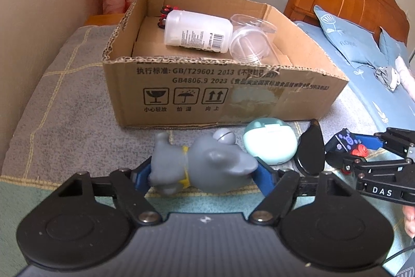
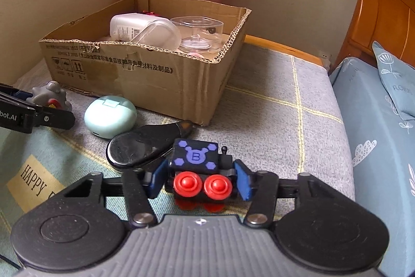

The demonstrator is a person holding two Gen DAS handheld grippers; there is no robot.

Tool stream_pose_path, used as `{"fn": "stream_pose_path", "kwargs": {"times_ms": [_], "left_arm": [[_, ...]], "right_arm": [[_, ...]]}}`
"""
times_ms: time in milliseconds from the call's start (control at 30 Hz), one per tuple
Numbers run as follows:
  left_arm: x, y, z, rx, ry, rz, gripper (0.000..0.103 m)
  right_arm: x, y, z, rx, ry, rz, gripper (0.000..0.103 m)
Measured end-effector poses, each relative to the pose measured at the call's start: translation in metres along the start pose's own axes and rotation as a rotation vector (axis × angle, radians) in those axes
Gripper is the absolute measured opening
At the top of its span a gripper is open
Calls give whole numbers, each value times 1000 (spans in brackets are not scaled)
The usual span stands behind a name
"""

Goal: Organize rigid objects
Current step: 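Grasp the grey toy figure with the left tool while the right tool grasps the black cube toy, then carry the grey figure and cube toy into the box and open both tools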

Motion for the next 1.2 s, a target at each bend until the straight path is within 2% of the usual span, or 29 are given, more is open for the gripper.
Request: {"fn": "stream_pose_path", "kwargs": {"times_ms": [367,500,767,933,1200], "left_arm": [[-23,1,16,142,18,-36,73],[-42,7,26,172,-9,-31,73],[-75,45,42,263,2,44,73],[-80,79,41,294,33,76,73],[-76,127,32,319,98,106,73]], "right_arm": [[-18,-4,0,-94,-3,-14,59],[-34,-2,-3,-134,8,-6,59],[-68,12,-10,-196,54,27,59],[-85,30,-12,-212,77,64,59],[-102,71,-10,-238,54,132,59]]}}
Point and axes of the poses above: each gripper's, at about its wrist camera, not at the fingertips, and x roughly the way its jaws point, z to its right, y to its top, the point moved 9 cm from there along x, roughly the way its jaws point, and after that the axes turned 12 degrees about -z, right-handed, at the moved point
